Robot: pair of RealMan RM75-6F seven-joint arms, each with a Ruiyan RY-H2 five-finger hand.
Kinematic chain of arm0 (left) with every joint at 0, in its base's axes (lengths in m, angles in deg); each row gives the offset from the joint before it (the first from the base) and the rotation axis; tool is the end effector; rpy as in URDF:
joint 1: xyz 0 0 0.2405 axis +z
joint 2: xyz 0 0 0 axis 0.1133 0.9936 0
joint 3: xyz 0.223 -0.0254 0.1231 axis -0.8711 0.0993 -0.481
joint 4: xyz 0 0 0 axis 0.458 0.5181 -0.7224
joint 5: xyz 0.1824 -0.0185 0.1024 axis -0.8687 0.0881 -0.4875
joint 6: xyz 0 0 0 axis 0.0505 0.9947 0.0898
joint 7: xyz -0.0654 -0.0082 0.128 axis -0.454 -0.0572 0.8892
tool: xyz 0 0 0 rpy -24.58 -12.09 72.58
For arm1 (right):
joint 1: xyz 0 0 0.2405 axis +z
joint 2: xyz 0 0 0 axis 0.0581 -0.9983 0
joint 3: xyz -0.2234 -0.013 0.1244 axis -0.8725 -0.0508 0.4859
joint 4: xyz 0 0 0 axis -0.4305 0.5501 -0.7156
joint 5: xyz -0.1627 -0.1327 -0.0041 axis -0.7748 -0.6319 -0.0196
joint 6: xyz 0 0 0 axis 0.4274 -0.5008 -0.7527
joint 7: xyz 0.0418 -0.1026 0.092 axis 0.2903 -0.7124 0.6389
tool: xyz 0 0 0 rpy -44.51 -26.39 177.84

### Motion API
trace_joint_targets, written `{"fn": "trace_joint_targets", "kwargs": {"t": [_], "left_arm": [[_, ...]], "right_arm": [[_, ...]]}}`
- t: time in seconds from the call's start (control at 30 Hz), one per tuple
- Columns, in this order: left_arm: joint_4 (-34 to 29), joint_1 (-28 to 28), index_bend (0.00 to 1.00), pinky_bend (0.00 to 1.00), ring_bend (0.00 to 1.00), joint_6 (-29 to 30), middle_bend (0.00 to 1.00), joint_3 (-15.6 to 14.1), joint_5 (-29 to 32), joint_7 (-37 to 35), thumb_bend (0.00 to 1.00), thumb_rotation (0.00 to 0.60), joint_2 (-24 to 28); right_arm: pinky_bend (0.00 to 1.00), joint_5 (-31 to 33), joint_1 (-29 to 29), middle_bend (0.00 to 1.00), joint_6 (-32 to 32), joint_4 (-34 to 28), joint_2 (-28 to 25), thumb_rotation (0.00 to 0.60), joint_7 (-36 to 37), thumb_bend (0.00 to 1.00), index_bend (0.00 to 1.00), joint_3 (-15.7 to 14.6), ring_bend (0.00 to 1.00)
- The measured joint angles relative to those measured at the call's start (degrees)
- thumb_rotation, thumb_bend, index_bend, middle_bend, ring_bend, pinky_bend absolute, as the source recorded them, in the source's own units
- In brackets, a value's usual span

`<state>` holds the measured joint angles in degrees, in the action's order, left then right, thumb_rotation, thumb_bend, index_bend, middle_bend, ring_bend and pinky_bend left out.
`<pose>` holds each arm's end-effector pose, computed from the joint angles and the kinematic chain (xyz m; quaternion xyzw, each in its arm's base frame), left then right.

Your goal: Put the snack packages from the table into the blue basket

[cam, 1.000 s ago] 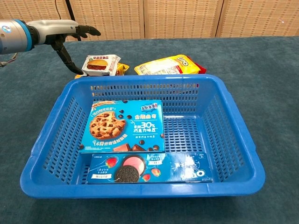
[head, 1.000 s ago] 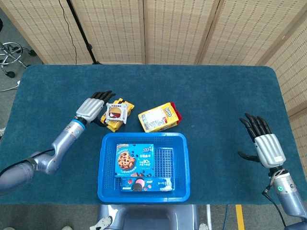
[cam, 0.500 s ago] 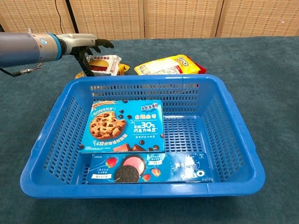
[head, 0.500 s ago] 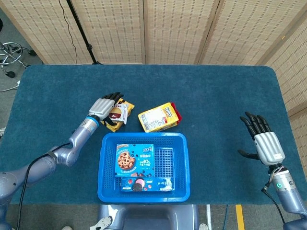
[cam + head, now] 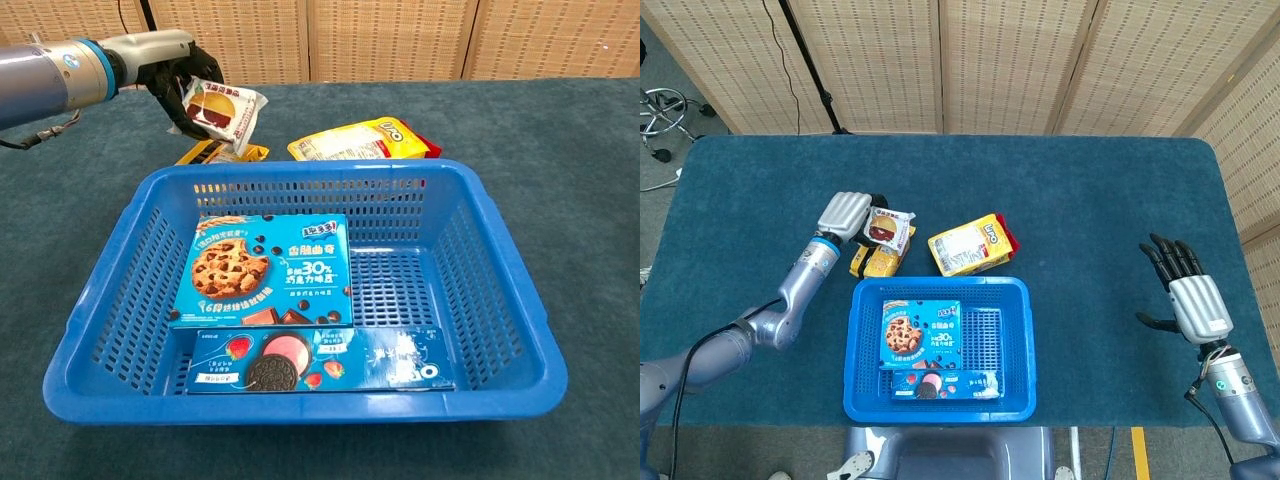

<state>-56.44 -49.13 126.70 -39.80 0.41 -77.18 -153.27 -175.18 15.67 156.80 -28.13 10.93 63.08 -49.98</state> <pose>-0.1405 0.4599 0.0083 -0.6961 -0.4319 -0.3880 0.4224 -0.3009 -0.2735 0.1372 0.6423 -0.3514 0.4632 0.4994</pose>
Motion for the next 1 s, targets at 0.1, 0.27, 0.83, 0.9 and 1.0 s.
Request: {"fn": "trace_joint_targets", "kwargs": {"t": [0.1,0.27,0.83,0.9,1.0], "left_arm": [[-3.56,1.01,0.53,0.42,0.47,2.24,0.45,0.61,-2.00,-2.50,0.20,0.600,2.23],[-15.09,3.63,0.53,0.42,0.47,7.07,0.45,1.17,-8.13,-9.54,0.20,0.600,8.30],[-36.50,6.87,0.00,0.00,0.00,10.47,0.00,-8.39,-27.42,-14.15,0.01,0.600,14.23],[-36.92,6.73,0.00,0.00,0.00,8.12,0.00,-8.64,-26.94,-13.76,0.00,0.600,13.81],[-37.41,7.02,0.00,0.00,0.00,7.42,0.00,-8.75,-26.41,-13.14,0.00,0.600,12.76]], "right_arm": [[0.03,-0.10,0.00,0.00,0.11,-0.26,-0.01,0.600,-0.31,0.00,0.00,-0.02,0.00],[0.03,-0.02,-0.02,0.00,0.13,-0.73,-0.09,0.600,-0.72,0.00,0.00,0.00,0.00],[0.03,0.77,0.01,0.00,-0.76,-0.46,-0.26,0.600,-0.67,0.00,0.00,0.04,0.00],[0.03,0.89,0.02,0.00,-0.88,-0.41,-0.23,0.600,-0.91,0.00,0.00,0.05,0.00],[0.03,1.13,0.06,0.00,-1.20,-0.40,-0.16,0.600,-1.21,0.00,0.00,0.07,0.00]]}}
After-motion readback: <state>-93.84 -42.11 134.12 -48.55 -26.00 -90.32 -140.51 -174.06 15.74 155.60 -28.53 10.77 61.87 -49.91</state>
